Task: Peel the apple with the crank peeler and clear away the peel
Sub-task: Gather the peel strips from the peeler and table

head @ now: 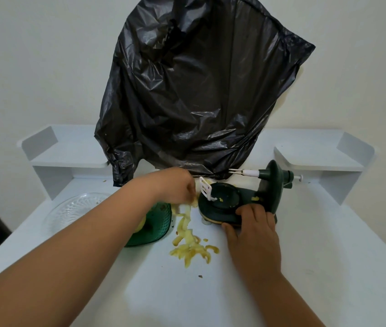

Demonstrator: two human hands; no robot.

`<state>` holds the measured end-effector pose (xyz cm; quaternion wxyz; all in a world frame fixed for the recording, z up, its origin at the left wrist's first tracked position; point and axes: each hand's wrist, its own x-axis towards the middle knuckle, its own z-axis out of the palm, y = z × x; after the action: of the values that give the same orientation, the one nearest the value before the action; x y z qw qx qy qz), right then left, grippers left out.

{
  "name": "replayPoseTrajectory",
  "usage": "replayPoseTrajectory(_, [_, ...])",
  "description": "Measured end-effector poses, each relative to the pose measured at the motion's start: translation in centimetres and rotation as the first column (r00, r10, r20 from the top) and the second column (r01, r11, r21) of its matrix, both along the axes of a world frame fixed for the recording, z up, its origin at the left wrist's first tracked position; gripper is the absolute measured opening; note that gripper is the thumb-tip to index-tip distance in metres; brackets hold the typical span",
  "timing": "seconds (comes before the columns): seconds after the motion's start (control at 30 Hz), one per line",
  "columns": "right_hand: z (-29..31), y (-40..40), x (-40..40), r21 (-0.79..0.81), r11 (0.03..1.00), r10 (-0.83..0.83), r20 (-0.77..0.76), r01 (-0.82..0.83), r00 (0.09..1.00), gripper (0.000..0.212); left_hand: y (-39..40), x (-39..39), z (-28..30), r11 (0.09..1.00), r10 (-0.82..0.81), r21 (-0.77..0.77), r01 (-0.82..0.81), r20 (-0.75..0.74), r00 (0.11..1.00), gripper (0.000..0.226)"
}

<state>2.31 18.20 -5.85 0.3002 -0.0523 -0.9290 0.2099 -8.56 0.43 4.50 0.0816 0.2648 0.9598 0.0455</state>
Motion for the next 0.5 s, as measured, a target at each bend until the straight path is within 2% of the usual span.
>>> replayPoseTrajectory(0.07, [0.0, 0.1, 0.0, -0.022, 0.999, 0.023, -0.027, -0.023, 0.999, 0.033, -0.2, 1.6, 0.0, 0.998, -0.020, -0.057, 0.014, -0.090, 0.996, 0.019])
replayPoseTrajectory(0.1, [-0.1, 0.2, 0.1, -0.043, 0.998, 0.040, -0.059, -0.043, 0.997, 0.030, -0.3, 2.6, -0.2, 1.000, -0.016, -0.020, 0.013, -0.164, 0.986, 0.022])
replayPoseTrajectory(0.17, [0.0, 0.2, 0.2, -0.091, 0.992, 0.072, -0.146, -0.086, 0.987, 0.023, -0.5, 5.1, -1.1, 0.983, 0.077, 0.179, -0.033, -0.244, 0.967, 0.031])
replayPoseTrajectory(0.27, [0.3, -0.3, 0.6, -0.060, 0.973, 0.201, -0.245, -0.222, 0.948, 0.013, -1.0, 9.6, -3.4, 0.866, 0.185, 0.498, -0.054, -0.217, 0.959, 0.032])
replayPoseTrajectory(0.3, [0.3, -0.7, 0.8, -0.045, 0.958, 0.265, -0.231, -0.283, 0.936, 0.008, -1.1, 10.9, -4.3, 0.835, 0.189, 0.547, -0.056, -0.191, 0.963, 0.030])
replayPoseTrajectory(0.37, [0.1, -1.5, 1.3, -0.015, 0.932, 0.357, -0.147, -0.363, 0.922, 0.020, -1.0, 12.8, -6.4, 0.804, 0.187, 0.592, -0.053, -0.167, 0.968, 0.026])
replayPoseTrajectory(0.43, [-0.3, -2.1, 1.7, 0.084, 0.902, 0.428, -0.053, -0.423, 0.902, 0.032, -1.0, 13.9, -8.4, 0.800, 0.194, 0.598, -0.043, -0.190, 0.963, 0.025])
replayPoseTrajectory(0.5, [-0.4, -2.5, 1.8, 0.176, 0.859, 0.478, 0.061, -0.481, 0.876, 0.035, -1.0, 14.4, -10.0, 0.817, 0.221, 0.572, -0.069, -0.201, 0.954, 0.033])
